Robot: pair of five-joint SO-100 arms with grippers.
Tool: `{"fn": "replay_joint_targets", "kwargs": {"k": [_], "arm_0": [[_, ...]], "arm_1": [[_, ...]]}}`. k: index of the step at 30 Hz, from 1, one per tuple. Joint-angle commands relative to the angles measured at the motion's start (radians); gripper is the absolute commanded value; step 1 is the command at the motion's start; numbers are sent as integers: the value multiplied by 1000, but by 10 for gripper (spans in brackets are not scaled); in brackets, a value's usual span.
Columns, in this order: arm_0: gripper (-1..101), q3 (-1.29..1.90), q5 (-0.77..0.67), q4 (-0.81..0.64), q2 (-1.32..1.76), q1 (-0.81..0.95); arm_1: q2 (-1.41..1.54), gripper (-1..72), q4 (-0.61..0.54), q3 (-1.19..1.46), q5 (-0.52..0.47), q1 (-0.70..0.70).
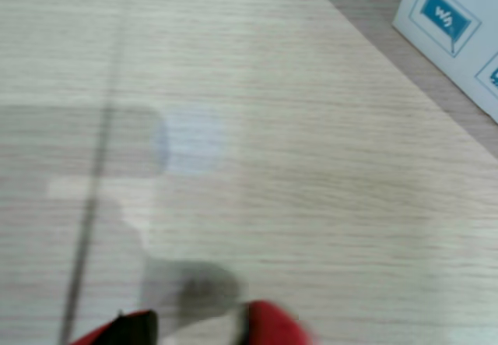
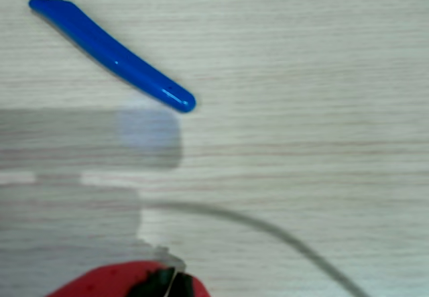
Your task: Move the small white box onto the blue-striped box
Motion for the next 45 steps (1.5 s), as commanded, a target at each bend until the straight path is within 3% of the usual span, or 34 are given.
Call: {"fn": "replay_joint_targets", "kwargs": {"k": [1, 8, 10, 13, 15, 17, 19, 23, 28, 36, 45], "arm_0": [[292, -17, -6, -14, 26, -17], [293, -20, -63, -51, 26, 40], [336, -55, -106, -51, 26, 97], [346, -278, -239, 69, 26, 249], [253, -449, -354, 106, 28, 334], [293, -594, -405, 149, 0, 413], [364, -738, -434, 198, -123, 460], [391, -999, -492, 287, -339, 578], [394, -1282, -653, 445, -715, 877], [437, -1397, -876, 433, -1152, 1270], [439, -1517, -940, 403, -1401, 1393]], "arm_1": [[28, 1, 31, -17, -26, 41], [28, 1, 31, -17, -26, 41], [28, 1, 31, -17, -26, 41], [28, 1, 31, -17, -26, 41], [28, 1, 31, -17, -26, 41], [28, 1, 31, -17, -26, 41], [28, 1, 31, -17, -26, 41], [28, 1, 31, -17, -26, 41], [28, 1, 31, -17, -26, 41], [28, 1, 31, -17, -26, 41], [28, 1, 31, -17, -26, 41]]}}
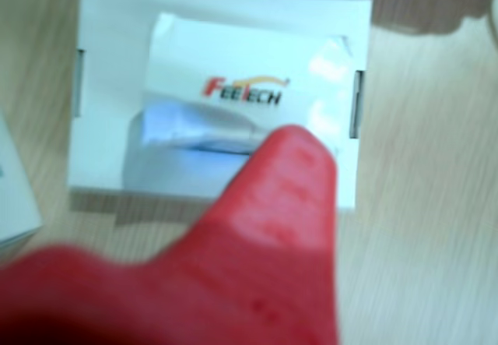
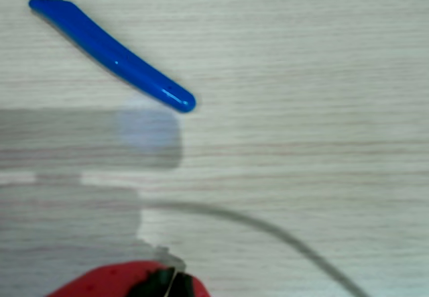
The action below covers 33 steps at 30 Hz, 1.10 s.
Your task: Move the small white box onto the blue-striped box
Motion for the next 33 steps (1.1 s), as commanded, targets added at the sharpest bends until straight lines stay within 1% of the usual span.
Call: {"fn": "replay_joint_targets", "kwargs": {"k": [1, 9, 18, 23, 25, 27, 33], "arm_0": [[439, -153, -12, 11, -78, 57], [460, -345, -28, 29, -348, 86], [462, -321, -25, -32, -502, 57], [462, -399, -12, -34, -606, 23], [452, -403, -3, -75, -634, 0], [422, -399, -3, -121, -643, -21], [396, -385, 37, -158, -689, -71]], "arm_1": [[28, 1, 31, -17, -26, 41], [28, 1, 31, -17, -26, 41], [28, 1, 31, -17, -26, 41], [28, 1, 31, -17, -26, 41], [28, 1, 31, -17, -26, 41], [28, 1, 31, -17, -26, 41], [28, 1, 31, -17, -26, 41]]}}
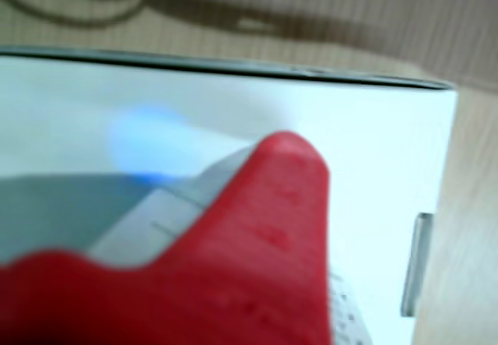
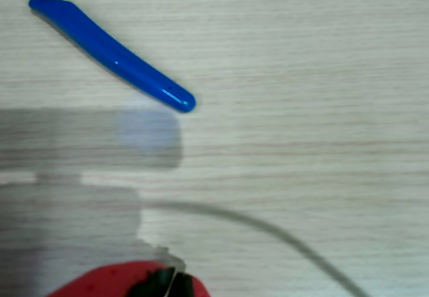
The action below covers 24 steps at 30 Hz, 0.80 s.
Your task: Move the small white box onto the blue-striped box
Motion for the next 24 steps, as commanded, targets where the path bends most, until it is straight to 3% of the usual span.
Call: {"fn": "replay_joint_targets", "kwargs": {"k": [1, 14, 24], "arm_0": [[388, -21, 51, -25, 3, -55], [220, -18, 58, 104, 61, -38], [198, -72, 98, 179, 179, -146]], "arm_1": [[28, 1, 31, -17, -26, 41], [28, 1, 31, -17, -26, 41], [28, 1, 31, -17, -26, 41]]}}
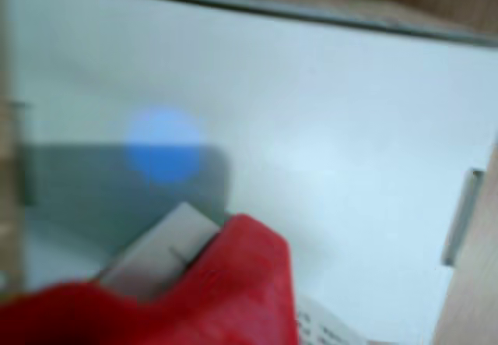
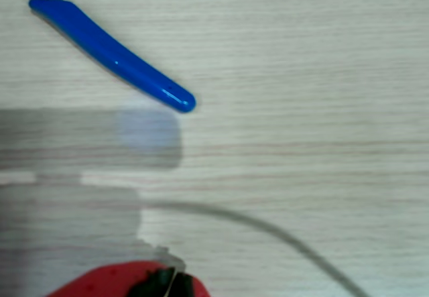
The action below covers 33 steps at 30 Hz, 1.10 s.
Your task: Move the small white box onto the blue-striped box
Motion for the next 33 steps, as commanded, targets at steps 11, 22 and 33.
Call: {"fn": "replay_joint_targets", "kwargs": {"k": [11, 22, 33], "arm_0": [[151, -330, 244, 41, 48, -558], [150, -534, 319, 41, -287, -683], [364, -644, 331, 41, -357, -664]], "arm_1": [[28, 1, 31, -17, -26, 41], [28, 1, 31, -17, -26, 41], [28, 1, 31, -17, -26, 41]]}}
